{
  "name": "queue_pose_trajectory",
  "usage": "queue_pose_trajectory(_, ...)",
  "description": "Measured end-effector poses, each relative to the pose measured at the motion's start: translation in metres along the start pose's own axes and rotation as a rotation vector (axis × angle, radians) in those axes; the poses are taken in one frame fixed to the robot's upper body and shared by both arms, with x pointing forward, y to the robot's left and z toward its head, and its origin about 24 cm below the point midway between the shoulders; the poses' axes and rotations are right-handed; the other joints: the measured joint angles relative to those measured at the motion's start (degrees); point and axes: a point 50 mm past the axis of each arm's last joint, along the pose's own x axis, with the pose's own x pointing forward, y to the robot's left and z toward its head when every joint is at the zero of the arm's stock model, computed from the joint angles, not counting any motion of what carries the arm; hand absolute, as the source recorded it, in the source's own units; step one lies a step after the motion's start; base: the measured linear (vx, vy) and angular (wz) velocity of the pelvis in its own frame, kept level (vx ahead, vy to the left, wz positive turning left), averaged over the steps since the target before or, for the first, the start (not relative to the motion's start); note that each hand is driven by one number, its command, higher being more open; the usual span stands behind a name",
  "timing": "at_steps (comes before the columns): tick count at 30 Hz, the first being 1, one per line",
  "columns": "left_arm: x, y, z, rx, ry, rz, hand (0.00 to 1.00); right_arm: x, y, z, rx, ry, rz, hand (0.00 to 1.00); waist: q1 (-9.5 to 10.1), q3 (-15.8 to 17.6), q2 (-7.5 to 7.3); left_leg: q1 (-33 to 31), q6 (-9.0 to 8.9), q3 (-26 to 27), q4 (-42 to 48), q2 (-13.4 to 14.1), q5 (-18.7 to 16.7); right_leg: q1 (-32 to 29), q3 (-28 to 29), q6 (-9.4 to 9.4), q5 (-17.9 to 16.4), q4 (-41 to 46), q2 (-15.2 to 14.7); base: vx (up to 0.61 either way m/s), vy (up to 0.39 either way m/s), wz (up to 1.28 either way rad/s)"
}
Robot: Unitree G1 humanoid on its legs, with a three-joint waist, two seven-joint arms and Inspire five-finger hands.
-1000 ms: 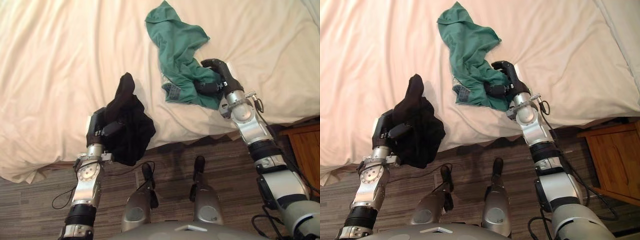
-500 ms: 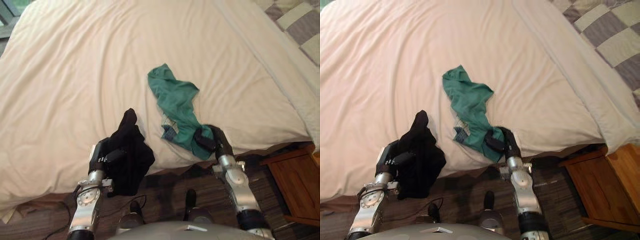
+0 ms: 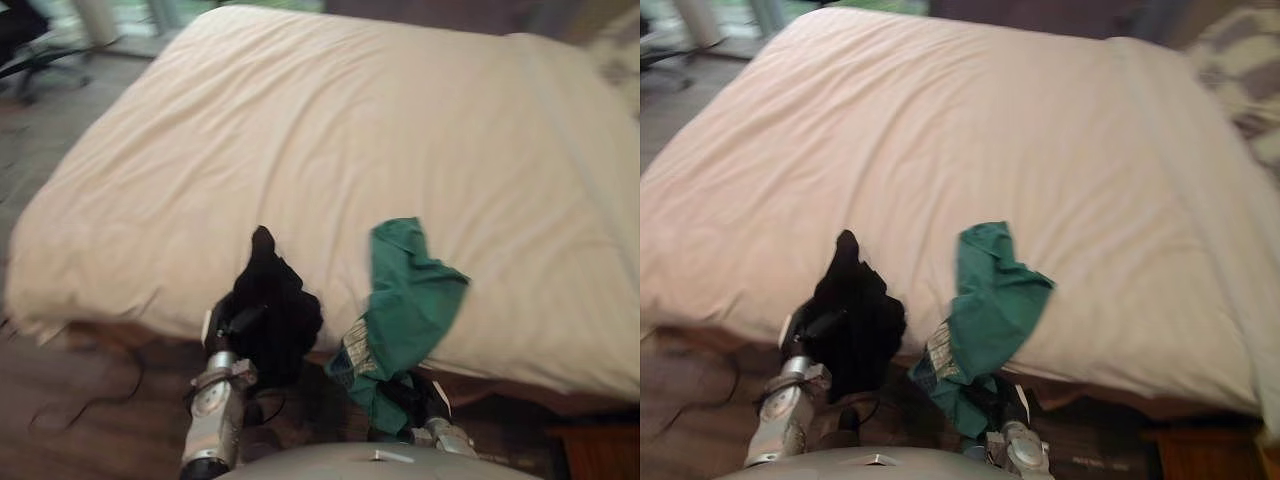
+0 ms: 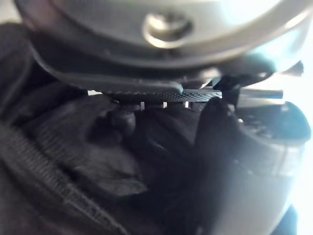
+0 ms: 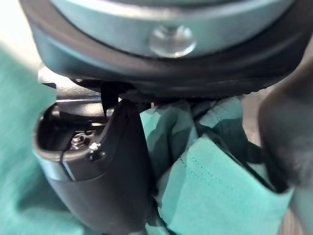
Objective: Tidy up the quilt and then pick up the clothes from the bed and put them into the laundry hamper
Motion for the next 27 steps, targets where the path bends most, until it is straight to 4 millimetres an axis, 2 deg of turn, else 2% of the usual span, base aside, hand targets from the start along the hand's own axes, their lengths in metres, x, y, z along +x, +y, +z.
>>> queue_pose_trajectory(1, -0.003, 0.001, -0.004, 0.002, 0.023, 0.003, 0.0, 0.001, 0.003, 0.009, -0.012, -0.037, 0.009, 0.0, 0.75, 0.8, 0.22, -1.4, 2.33, 0.5, -0.9, -0.2, 1.1, 0.7, -3.4, -0.3, 0.0, -0.6, -0.4, -0.01, -0.014, 2.0)
queue_pose_trajectory(2, -0.006, 0.004, -0.008, -0.001, 0.043, 0.016, 0.0, 0.003, 0.006, 0.018, -0.006, -0.074, 0.016, 0.0, 1.18, 2.1, 0.12, -2.7, 8.94, 6.3, -1.8, 0.7, 0.4, 1.9, -8.4, -0.91, 0.4, -1.7, -0.7, -0.02, -0.021, 1.69)
queue_pose_trajectory(3, -0.008, 0.006, -0.01, 0.002, 0.057, 0.027, 0.0, 0.003, 0.007, 0.022, -0.002, -0.092, 0.014, 0.0, 1.14, 2.4, 0.06, -3.5, 10.88, 10.7, -1.3, 1.6, -0.7, 2.7, -10.7, -1.35, 0.6, -2.2, -0.9, 0.02, -0.02, 2.26)
queue_pose_trajectory(4, -0.014, 0.013, -0.017, -0.005, 0.093, 0.058, 0.0, 0.0, 0.005, 0.025, 0.002, -0.11, -0.002, 0.0, 1.26, 2.8, 0.2, -6.1, 13.98, 19.3, 2.5, 3.9, -2.9, 4.3, -15.4, -1.85, 0.7, -2.4, -1.6, 0.07, -0.001, 2.3)
queue_pose_trajectory(5, -0.02, 0.016, -0.023, -0.02, 0.116, 0.073, 0.0, -0.002, 0.001, 0.02, 0.004, -0.096, -0.017, 0.0, 1.75, 3.5, 1.23, -8.4, 17.75, 23.8, 9.2, 6.0, -1.4, 6.1, -18.7, -2.82, 0.1, -0.9, -1.6, 0.1, 0.083, 2.41)
queue_pose_trajectory(6, -0.027, 0.017, -0.031, -0.027, 0.149, 0.078, 0.0, -0.004, -0.005, 0.015, -0.007, -0.078, -0.031, 0.0, 2.23, 4.1, 3.19, -8.4, 18.18, 24.6, 10.7, 6.3, 2.6, 6.6, -20.6, -3.24, -0.1, 3.0, -1.8, 0.08, 0.111, 1.76)
queue_pose_trajectory(7, -0.03, 0.016, -0.035, -0.037, 0.166, 0.075, 0.0, -0.005, -0.007, 0.013, -0.006, -0.068, -0.036, 0.0, 1.96, 4.3, 4.04, -8.3, 15.69, 23.6, 9.6, 5.6, 4.5, 6.2, -21.2, -4.78, -0.6, 6.0, -2.4, -0.01, 0.084, 1.78)
queue_pose_trajectory(8, -0.033, 0.017, -0.035, -0.038, 0.164, 0.076, 0.0, -0.004, -0.009, 0.015, -0.009, -0.077, -0.034, 0.0, 1.67, 4.1, 5.75, -7.8, 13.04, 19.3, 2.2, 3.7, 8.1, 5.8, -19.8, -6.6, -3.7, 0.4, 1.8, -0.08, -0.007, 2.3)
queue_pose_trajectory(9, -0.027, 0.019, -0.026, -0.046, 0.126, 0.082, 0.0, 0.0, -0.002, 0.024, 0.009, -0.106, -0.017, 0.0, 0.12, 4.5, 4.48, -7.9, 14.64, 18.8, -2.7, 1.2, 8.1, 5.8, -20.5, -5.36, -0.3, -7.5, 3.8, -0.08, -0.033, 2.5)
queue_pose_trajectory(10, -0.023, 0.02, -0.024, -0.042, 0.123, 0.084, 0.0, 0.002, 0.001, 0.026, 0.024, -0.11, -0.022, 0.0, -0.73, 4.9, 4.14, -10.5, 13.6, 21.6, 2.3, 2.3, 4.3, 7.2, -24.1, -3.01, 0.6, -7.6, 3.1, 0.01, -0.04, 2.14)
queue_pose_trajectory(11, -0.019, 0.017, -0.025, -0.066, 0.133, 0.079, 0.0, 0.005, 0.003, 0.033, 0.015, -0.125, -0.011, 0.0, 1.27, 5.4, 3.51, -12.1, 13.42, 25.2, 13.0, 5.7, -0.2, 7.9, -27.9, -3.22, 0.5, -4.4, 1.3, 0.08, 0.019, 1.24)
queue_pose_trajectory(12, -0.022, 0.018, -0.029, -0.067, 0.151, 0.082, 0.0, 0.005, 0.003, 0.035, 0.011, -0.134, -0.009, 0.0, 1.35, 5.3, 3.74, -11.1, 14.03, 26.2, 15.4, 6.4, -0.4, 8.8, -29.5, -3.16, 0.4, -3.1, 0.9, 0.11, 0.044, 1.12)
queue_pose_trajectory(13, -0.03, 0.019, -0.038, -0.059, 0.196, 0.08, 0.0, 0.003, 0.002, 0.039, 0.015, -0.154, -0.017, 0.0, 0.83, 4.9, 4.4, -9.8, 12.47, 27.2, 15.4, 5.5, -1.3, 10.5, -32.4, -3.13, 0.4, -0.8, 0.6, 0.17, 0.124, 1.42)
queue_pose_trajectory(14, -0.031, 0.015, -0.041, -0.044, 0.214, 0.054, 0.0, 0.0, -0.001, 0.035, 0.031, -0.149, -0.037, 0.0, 0.47, 4.7, 4.08, -8.1, 12.74, 26.1, 12.9, 3.0, -1.3, 11.1, -36.5, -3.28, 0.3, 5.2, -2.4, 0.18, 0.164, 1.94)
queue_pose_trajectory(15, -0.028, 0.011, -0.039, -0.041, 0.208, 0.034, 0.0, 0.0, -0.005, 0.034, 0.035, -0.148, -0.049, 0.0, 0.35, 4.3, 4.21, -7.8, 13.58, 23.1, 8.6, 0.4, -1.6, 9.8, -38.0, -4.57, -1.9, 8.6, -4.3, 0.16, 0.163, 1.78)
queue_pose_trajectory(16, -0.026, 0.011, -0.038, -0.037, 0.203, 0.033, 0.0, 0.0, -0.004, 0.035, 0.043, -0.152, -0.05, 0.0, 0.43, 3.9, 3.22, -7.3, 13.69, 23.6, 6.2, -0.7, -1.5, 9.6, -38.4, -4.64, -2.8, 5.3, -3.9, 0.11, 0.109, 1.67)
queue_pose_trajectory(17, -0.021, 0.017, -0.033, -0.009, 0.19, 0.038, 0.0, 0.0, 0.001, 0.038, 0.06, -0.167, -0.04, 0.0, 0.61, 3.2, 1.02, -7.0, 13.53, 24.8, 2.8, -3.2, -1.4, 9.0, -40.9, -5.52, -0.9, -0.3, -4.1, 0.12, 0.085, 1.72)
queue_pose_trajectory(18, -0.013, 0.016, -0.03, 0.006, 0.187, 0.025, 0.0, 0.0, 0.001, 0.041, 0.069, -0.179, -0.042, 0.0, 0.26, 3.6, 0.79, -7.5, 13.93, 23.4, 2.6, -4.9, -0.2, 9.1, -43.7, -4.86, 0.6, 2.6, -6.0, 0.13, 0.087, 1.61)
queue_pose_trajectory(19, -0.01, 0.015, -0.029, 0.008, 0.194, 0.025, 0.0, 0.0, -0.001, 0.041, 0.07, -0.179, -0.049, 0.0, 0.46, 3.9, 1.28, -7.5, 13.92, 21.8, 2.5, -5.5, 0.7, 8.9, -44.0, -4.96, 1.0, 6.1, -7.3, 0.13, 0.172, 1.3)
queue_pose_trajectory(20, -0.008, 0.02, -0.027, 0.01, 0.194, 0.047, 0.0, -0.001, -0.001, 0.039, 0.074, -0.171, -0.05, 0.0, 1.07, 3.9, 1.38, -6.6, 13.92, 19.7, 1.5, -7.0, 0.7, 8.3, -43.5, -6.75, 2.1, 13.2, -10.7, 0.11, 0.161, 0.91)
queue_pose_trajectory(21, -0.009, 0.027, -0.025, 0.011, 0.184, 0.071, 0.0, -0.001, 0.0, 0.037, 0.072, -0.165, -0.046, 0.0, 1.35, 3.9, 1.49, -5.1, 14.31, 18.0, 0.3, -8.1, 1.0, 7.4, -40.9, -10.44, 4.5, 19.3, -13.2, 0.17, 0.176, 0.9)
queue_pose_trajectory(22, -0.011, 0.033, -0.023, 0.026, 0.173, 0.087, 0.0, -0.002, 0.001, 0.036, 0.069, -0.163, -0.045, 0.0, 1.52, 4.1, 1.73, -3.9, 15.26, 16.4, -0.5, -8.7, 1.4, 6.2, -37.1, -11.32, 4.9, 22.7, -13.9, 0.17, 0.082, 0.72)
queue_pose_trajectory(23, -0.012, 0.035, -0.022, 0.032, 0.165, 0.091, 0.0, -0.002, 0.001, 0.036, 0.069, -0.161, -0.045, 0.0, 1.52, 4.1, 1.79, -3.4, 15.39, 15.4, -1.0, -8.9, 1.4, 5.0, -33.9, -10.83, 4.2, 23.9, -13.5, 0.22, 0.084, 0.74)
queue_pose_trajectory(24, -0.012, 0.039, -0.017, 0.045, 0.147, 0.101, 0.0, -0.002, 0.001, 0.036, 0.067, -0.163, -0.045, 0.0, 1.66, 4.3, 2.14, -2.6, 15.39, 13.4, -1.5, -9.2, 1.4, 2.6, -27.0, -9.51, 2.0, 24.6, -11.2, 0.23, 0.073, 0.9)
queue_pose_trajectory(25, -0.012, 0.043, -0.015, 0.057, 0.141, 0.109, 0.0, -0.003, 0.001, 0.034, 0.065, -0.16, -0.045, 0.0, 1.92, 4.4, 2.34, -1.6, 16.14, 11.2, -1.5, -10.0, 0.8, 0.7, -20.6, -8.51, 0.1, 24.8, -8.5, 0.24, 0.062, 0.98)
queue_pose_trajectory(27, -0.013, 0.042, -0.014, 0.056, 0.137, 0.106, 0.0, -0.007, 0.0, 0.028, 0.064, -0.146, -0.05, 0.0, 1.78, 4.4, 2.34, -0.2, 17.69, 8.1, -1.3, -11.3, 0.4, -0.8, -15.1, -8.1, -2.4, 25.0, -5.3, 0.23, -0.001, 1.09)
